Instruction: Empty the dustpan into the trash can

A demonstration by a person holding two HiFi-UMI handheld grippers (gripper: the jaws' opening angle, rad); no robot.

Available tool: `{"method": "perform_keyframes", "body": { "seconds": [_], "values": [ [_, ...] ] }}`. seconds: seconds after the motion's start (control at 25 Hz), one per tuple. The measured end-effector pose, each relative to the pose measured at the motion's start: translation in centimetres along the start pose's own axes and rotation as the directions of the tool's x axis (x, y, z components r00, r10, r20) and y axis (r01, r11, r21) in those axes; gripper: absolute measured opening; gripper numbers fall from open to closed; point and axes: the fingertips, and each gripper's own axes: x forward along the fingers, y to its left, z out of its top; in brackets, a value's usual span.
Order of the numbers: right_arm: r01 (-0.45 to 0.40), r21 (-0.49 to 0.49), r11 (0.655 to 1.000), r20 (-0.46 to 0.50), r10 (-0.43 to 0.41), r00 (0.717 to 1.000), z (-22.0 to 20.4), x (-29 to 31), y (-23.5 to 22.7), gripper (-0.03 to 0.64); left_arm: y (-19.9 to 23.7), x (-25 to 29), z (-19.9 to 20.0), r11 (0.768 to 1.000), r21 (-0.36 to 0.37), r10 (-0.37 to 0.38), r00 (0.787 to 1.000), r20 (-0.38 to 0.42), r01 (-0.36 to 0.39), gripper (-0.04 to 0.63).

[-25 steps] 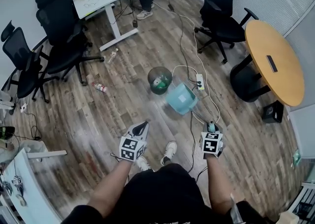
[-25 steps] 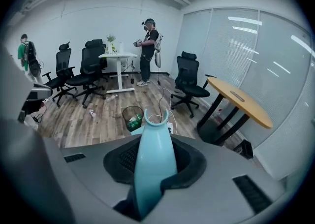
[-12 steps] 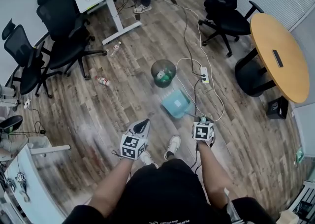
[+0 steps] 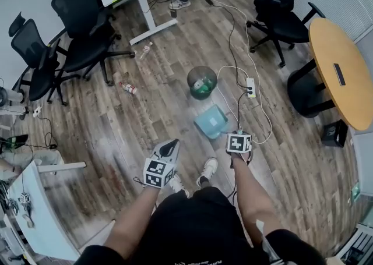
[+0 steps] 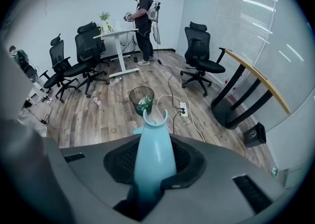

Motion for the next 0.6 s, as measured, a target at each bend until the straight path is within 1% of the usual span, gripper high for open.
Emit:
{"method": "perform_keyframes", "body": {
  "seconds": [0.32, 0.44, 0.6],
  "values": [
    [0.013, -0.025, 1.0, -0.073, -0.015, 0.997, 1.4, 2.7, 0.9, 0.104, 0.8, 0.0, -0.6, 0.999, -0.021, 0.024, 1.0, -0.016, -0.025, 0.023],
    [-0.003, -0.018, 1.0, -0.079, 0.002, 0.997, 1.3, 3.4, 1.3, 0.104, 1.0, 0.1, -0.4, 0.999, -0.024, 0.026, 1.0, -0.015, -0.026, 0.023],
    [0.005, -0.027, 1.0, -0.076, -0.007, 0.997, 1.6, 3.7, 1.1, 0.104, 1.2, 0.3, -0.6, 0.999, -0.028, 0.028, 0.999, -0.02, -0.029, 0.023]
  ]
}}
